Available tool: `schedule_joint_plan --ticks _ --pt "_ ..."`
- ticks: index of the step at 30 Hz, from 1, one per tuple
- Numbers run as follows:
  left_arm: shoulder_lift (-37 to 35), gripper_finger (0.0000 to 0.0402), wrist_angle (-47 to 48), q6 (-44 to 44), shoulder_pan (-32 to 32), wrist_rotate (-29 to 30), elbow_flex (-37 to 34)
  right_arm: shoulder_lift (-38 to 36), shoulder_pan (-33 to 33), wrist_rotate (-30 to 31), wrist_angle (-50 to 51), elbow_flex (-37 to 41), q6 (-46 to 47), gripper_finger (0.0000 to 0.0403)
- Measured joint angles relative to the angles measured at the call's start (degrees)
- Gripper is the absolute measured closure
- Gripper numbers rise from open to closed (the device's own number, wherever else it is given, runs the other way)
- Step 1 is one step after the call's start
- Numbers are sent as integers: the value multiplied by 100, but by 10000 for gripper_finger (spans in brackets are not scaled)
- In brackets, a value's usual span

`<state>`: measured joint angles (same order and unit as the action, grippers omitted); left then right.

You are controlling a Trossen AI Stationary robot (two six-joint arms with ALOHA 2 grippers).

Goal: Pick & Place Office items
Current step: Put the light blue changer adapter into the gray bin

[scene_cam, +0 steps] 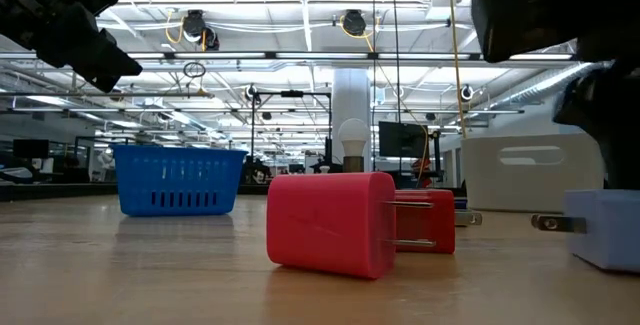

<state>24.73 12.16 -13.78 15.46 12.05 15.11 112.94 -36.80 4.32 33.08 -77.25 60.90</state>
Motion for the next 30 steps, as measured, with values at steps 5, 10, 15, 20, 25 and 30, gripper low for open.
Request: schedule_joint_plan --ticks 5,10,15,20,25,30 --pt "0 378 2 34 0 0 0 -313 133 292 -494 39 -912 200" --pt "0 378 4 129 0 0 0 -1178 204 848 -918 115 -1760 200" --pt "0 378 5 132 0 0 0 -2493 148 2035 -1503 842 -2515 200" --pt "0 378 -68 168 0 35 0 -4167 139 2404 -3251 2539 -3600 200" --pt "0 378 -289 11 0 305 0 -5778 813 2588 -3817 4171 -4022 200" --pt "0 378 -328 -160 0 501 0 -7185 1493 1902 -4792 5484 -4658 200"
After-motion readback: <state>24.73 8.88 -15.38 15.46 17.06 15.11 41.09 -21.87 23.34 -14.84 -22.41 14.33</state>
